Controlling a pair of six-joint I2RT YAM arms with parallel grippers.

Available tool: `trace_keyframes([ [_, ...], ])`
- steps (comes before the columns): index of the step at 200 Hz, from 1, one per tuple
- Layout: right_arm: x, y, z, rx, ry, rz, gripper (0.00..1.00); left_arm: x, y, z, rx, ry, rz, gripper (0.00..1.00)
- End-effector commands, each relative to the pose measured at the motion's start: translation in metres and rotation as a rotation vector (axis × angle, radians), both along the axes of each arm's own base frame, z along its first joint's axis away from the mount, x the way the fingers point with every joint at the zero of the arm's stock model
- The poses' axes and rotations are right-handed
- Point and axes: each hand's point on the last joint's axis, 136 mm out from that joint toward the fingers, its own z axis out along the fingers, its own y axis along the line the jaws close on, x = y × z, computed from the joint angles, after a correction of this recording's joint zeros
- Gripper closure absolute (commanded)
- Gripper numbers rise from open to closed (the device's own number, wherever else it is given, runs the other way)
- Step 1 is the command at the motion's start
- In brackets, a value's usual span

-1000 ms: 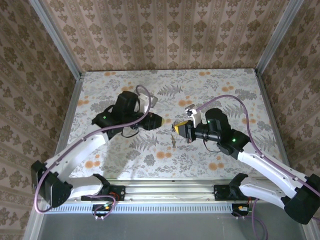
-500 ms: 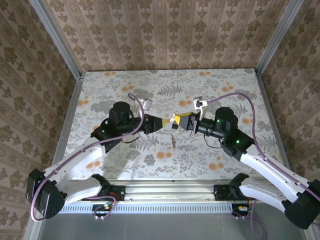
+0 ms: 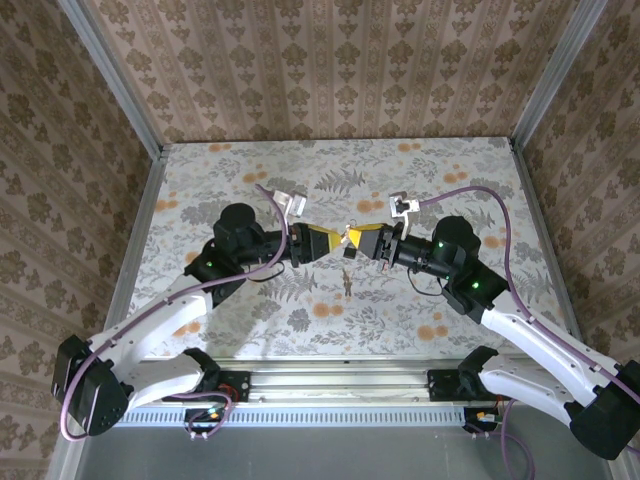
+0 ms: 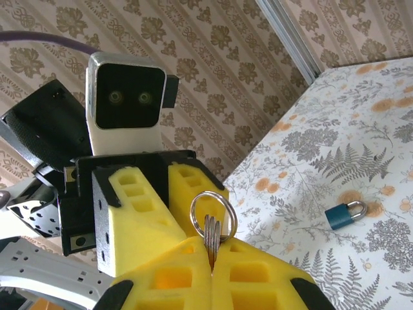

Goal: Unlock with the key

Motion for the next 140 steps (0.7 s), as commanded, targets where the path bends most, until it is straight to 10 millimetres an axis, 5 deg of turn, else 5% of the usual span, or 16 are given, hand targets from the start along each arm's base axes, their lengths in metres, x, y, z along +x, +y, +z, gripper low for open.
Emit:
trace_keyframes([
  [1, -0.004, -0.003, 0.01, 0.036, -0.024, 0.007, 1.0, -0.008, -0.006, 0.009, -0.029, -0.028, -0.05, 0.83],
  [37, -0.004, -0.003, 0.007, 0.032, -0.02, 0.006, 1.0, -0.007, -0.006, 0.009, -0.023, -0.03, -0.046, 1.0],
  [140, 0.004, -0.017, -0.005, -0.004, 0.002, -0.05, 1.0, -0.002, 0.003, 0.012, 0.032, -0.056, 0.001, 1.0],
])
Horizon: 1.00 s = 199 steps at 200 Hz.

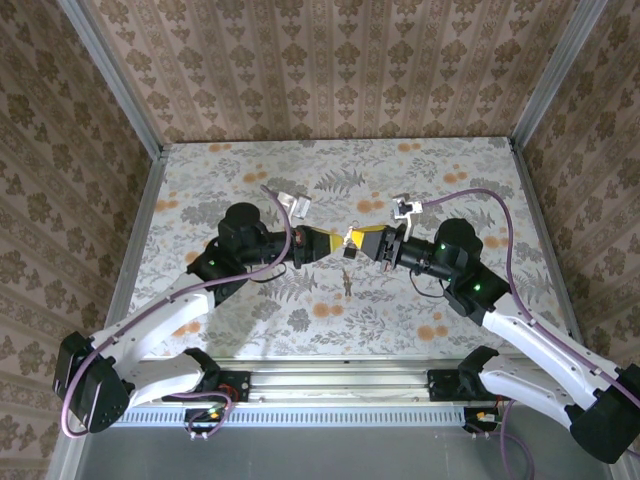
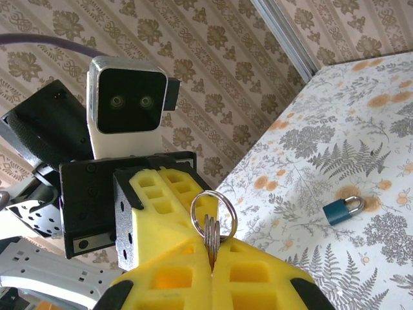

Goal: Unlock with the key

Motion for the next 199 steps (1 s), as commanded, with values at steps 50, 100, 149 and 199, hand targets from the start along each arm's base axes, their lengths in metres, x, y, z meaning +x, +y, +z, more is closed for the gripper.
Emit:
trace_keyframes([
  [50, 0.001, -0.007, -0.001, -0.005, -0.007, -0.01, 1.0, -0.001, 0.01, 0.025, -0.012, -0.07, 0.008, 1.0],
  [100, 0.0, -0.005, 0.011, 0.031, -0.021, 0.002, 1.0, -0.009, -0.002, 0.02, -0.047, -0.042, -0.054, 0.65],
  [149, -0.002, -0.004, 0.01, 0.045, -0.014, 0.018, 1.0, -0.01, -0.009, 0.019, -0.059, -0.034, -0.071, 0.68],
  [199, -0.004, -0.004, 0.01, 0.052, -0.019, 0.02, 1.0, -0.009, -0.013, 0.018, -0.056, -0.027, -0.075, 0.76],
])
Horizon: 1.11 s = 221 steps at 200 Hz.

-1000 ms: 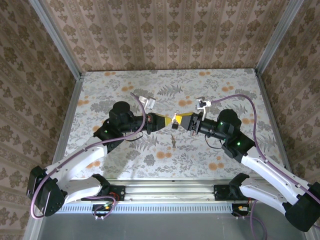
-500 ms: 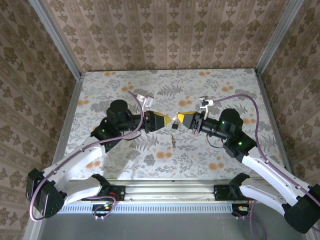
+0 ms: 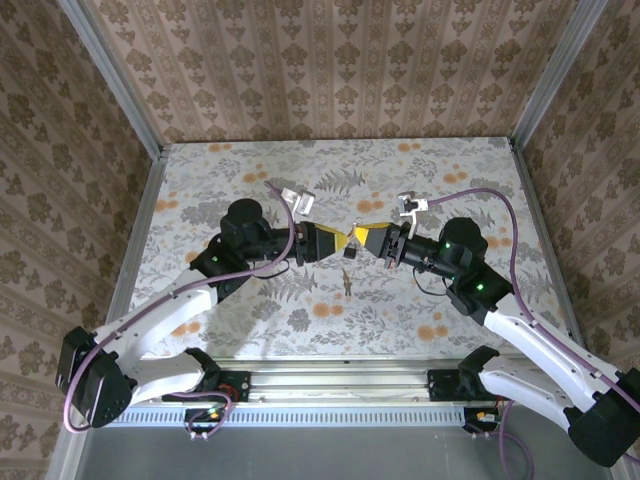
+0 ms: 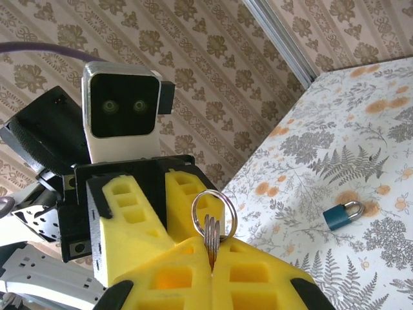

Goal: Unlock with the key

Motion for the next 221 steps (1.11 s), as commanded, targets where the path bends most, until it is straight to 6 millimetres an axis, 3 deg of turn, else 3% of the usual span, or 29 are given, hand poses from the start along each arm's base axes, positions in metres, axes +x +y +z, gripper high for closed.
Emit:
trace_keyframes([
  [1, -0.005, 0.0, 0.005, 0.024, -0.021, 0.02, 1.0, -0.007, -0.004, 0.008, -0.031, -0.025, -0.035, 0.76],
  [15, -0.005, 0.0, 0.005, 0.029, -0.022, 0.02, 1.0, -0.006, -0.005, 0.006, -0.024, -0.019, -0.033, 0.67],
  [52, -0.006, 0.0, 0.007, 0.033, -0.026, 0.02, 1.0, -0.004, -0.006, 0.002, -0.017, -0.009, -0.027, 0.65],
  [78, -0.006, -0.001, 0.007, 0.039, -0.03, 0.017, 1.0, -0.004, -0.006, 0.002, -0.017, -0.01, -0.025, 0.76],
  [111, -0.005, -0.001, 0.005, 0.033, -0.024, 0.016, 1.0, -0.005, -0.006, 0.002, -0.018, -0.012, -0.026, 0.97],
  [150, -0.004, -0.002, -0.004, -0.003, -0.008, 0.01, 1.0, -0.004, -0.003, 0.002, 0.006, -0.025, -0.015, 1.0],
  [179, 0.001, -0.017, -0.017, -0.067, 0.014, -0.069, 0.63, 0.0, 0.003, -0.008, 0.088, -0.02, 0.011, 1.0],
  [196, 0.002, -0.026, -0.016, -0.073, 0.011, -0.095, 0.55, -0.001, 0.005, -0.01, 0.111, -0.014, 0.0, 1.0],
  [221, 0.0, -0.027, -0.009, -0.061, 0.002, -0.076, 0.53, -0.005, 0.003, -0.009, 0.113, -0.009, -0.033, 1.0],
])
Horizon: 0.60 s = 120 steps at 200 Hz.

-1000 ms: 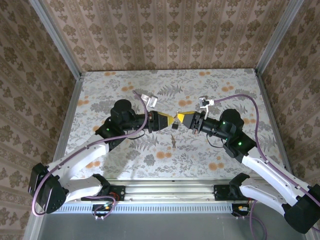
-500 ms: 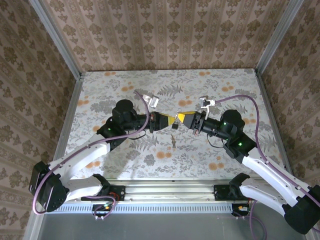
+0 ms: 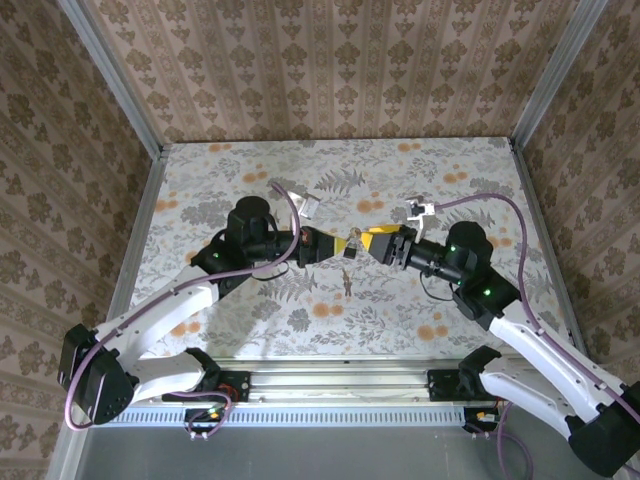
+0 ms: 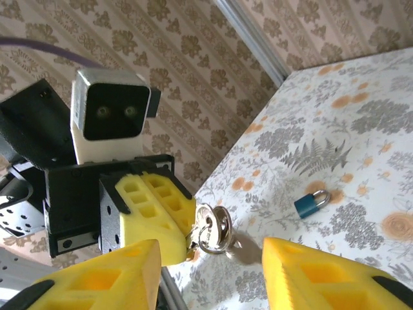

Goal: Unlock with the key

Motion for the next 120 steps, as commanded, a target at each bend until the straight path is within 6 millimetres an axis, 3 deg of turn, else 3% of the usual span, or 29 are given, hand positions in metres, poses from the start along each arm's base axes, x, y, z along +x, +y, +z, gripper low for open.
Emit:
trace_keyframes([
  [1, -0.002, -0.004, 0.005, -0.013, -0.017, 0.0, 0.53, -0.006, 0.002, 0.014, -0.003, -0.041, -0.039, 1.0],
  [35, -0.001, 0.002, 0.003, -0.015, -0.002, 0.034, 0.51, -0.008, 0.001, 0.015, 0.006, -0.044, -0.05, 1.0],
  [68, -0.008, 0.013, 0.01, -0.004, -0.01, 0.122, 0.61, -0.014, 0.0, 0.014, 0.033, -0.032, -0.093, 1.0],
  [120, -0.014, 0.02, 0.013, 0.003, -0.014, 0.187, 0.58, -0.024, -0.005, 0.013, 0.06, -0.025, -0.154, 1.0],
])
